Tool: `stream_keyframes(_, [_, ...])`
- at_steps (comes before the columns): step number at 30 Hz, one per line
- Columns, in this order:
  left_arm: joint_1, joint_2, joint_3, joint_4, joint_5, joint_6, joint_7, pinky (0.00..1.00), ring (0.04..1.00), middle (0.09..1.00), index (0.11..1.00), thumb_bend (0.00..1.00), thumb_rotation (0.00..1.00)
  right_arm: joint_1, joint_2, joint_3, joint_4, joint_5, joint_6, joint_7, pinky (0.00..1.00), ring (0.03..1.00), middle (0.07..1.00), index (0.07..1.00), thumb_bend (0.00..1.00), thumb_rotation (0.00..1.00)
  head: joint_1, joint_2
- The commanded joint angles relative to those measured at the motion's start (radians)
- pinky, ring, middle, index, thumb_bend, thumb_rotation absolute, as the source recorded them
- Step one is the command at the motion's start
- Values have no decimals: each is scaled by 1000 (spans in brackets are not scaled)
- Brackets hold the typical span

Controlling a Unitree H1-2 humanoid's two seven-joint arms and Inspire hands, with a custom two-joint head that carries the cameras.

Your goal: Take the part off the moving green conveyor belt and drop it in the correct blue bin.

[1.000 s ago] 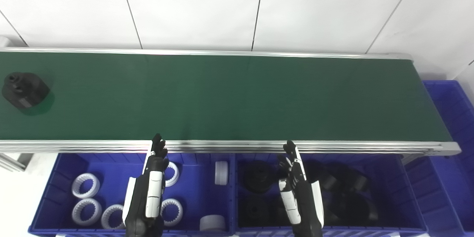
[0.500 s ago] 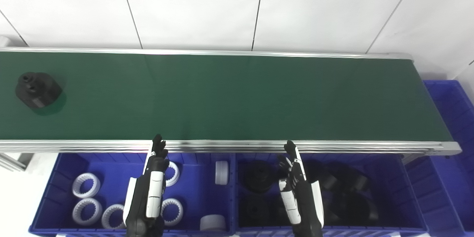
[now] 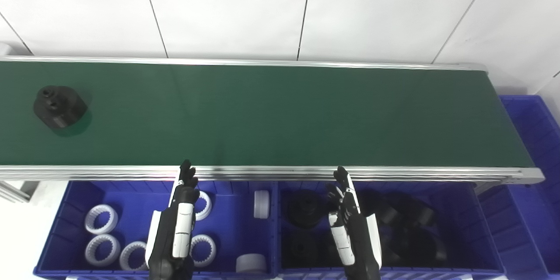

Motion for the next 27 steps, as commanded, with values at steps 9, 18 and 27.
stream_keyframes(9, [5, -25, -22, -12, 0, -25, 6, 1000, 1000, 1000, 1000, 589, 979, 3, 6, -1, -25, 3, -12, 4, 866, 893, 963, 985, 766, 1000, 0, 1])
stream_keyframes(18, [5, -28, -20, -12, -6, -25, 5, 1000, 1000, 1000, 1000, 589, 978, 2, 5, -1, -24, 5, -14, 5, 867, 893, 964, 986, 765, 1000, 0, 1])
stream_keyframes(27, [11, -24, -27, -13, -4, -19, 3, 1000, 1000, 1000, 1000, 598, 967, 5, 3, -5, -23, 2, -11, 4, 838, 875, 957, 978, 778, 1000, 2, -2])
